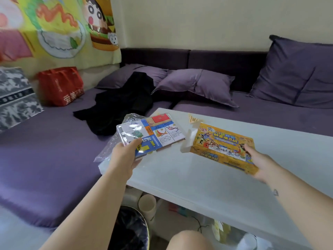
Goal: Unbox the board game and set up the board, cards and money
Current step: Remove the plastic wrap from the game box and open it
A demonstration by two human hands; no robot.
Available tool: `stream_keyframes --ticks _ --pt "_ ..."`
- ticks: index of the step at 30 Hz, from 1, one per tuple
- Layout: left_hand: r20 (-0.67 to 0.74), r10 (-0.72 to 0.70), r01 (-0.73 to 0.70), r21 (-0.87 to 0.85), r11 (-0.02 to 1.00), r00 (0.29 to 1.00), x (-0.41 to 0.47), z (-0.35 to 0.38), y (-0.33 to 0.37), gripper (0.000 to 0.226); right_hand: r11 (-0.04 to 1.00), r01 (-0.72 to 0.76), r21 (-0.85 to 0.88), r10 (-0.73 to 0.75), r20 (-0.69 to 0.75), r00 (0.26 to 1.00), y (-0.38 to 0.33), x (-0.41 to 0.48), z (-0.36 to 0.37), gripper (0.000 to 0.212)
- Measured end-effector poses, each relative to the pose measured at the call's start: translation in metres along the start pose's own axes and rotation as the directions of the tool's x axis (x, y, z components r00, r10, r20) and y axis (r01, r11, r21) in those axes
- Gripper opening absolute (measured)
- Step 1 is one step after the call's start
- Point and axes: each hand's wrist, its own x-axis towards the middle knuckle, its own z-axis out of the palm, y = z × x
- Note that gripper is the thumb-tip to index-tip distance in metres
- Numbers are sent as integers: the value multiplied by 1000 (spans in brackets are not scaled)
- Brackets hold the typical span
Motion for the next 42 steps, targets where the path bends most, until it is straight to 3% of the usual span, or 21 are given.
stream_keyframes --ticks 6,14,17,19,21,28,33,38,40,42 --pt "-137 52 -66 -101 993 989 24 -30 22 15 999 -39 37 37 72 997 12 -4 94 24" --pt "-166 110 -133 -139 981 980 47 -39 47 11 999 -14 42 4 236 972 8 -8 206 32" --pt "-149 113 -134 -141 981 982 52 -37 49 12 996 -9 -90 40 344 938 7 -3 223 44" --pt "-129 111 -126 -117 985 985 54 -35 45 14 976 13 -218 62 336 940 11 2 220 56" --pt "-117 94 -107 -105 989 989 54 -31 38 15 971 41 -238 42 334 941 15 4 211 55" --pt "-10 -44 43 -68 997 999 45 -4 -9 33 986 166 34 -165 399 902 6 -13 166 35" --pt "51 -140 143 -67 987 989 37 20 -43 19 935 323 -149 -228 446 865 5 -14 133 19" --pt "77 -181 181 -4 983 981 31 32 -70 21 905 353 -237 -240 400 885 20 0 110 23" --pt "75 -210 204 87 975 975 28 34 -80 30 881 363 -304 -242 371 897 32 7 100 30" --pt "58 -219 194 283 939 974 24 37 -89 33 852 372 -367 -241 355 903 43 15 89 34"
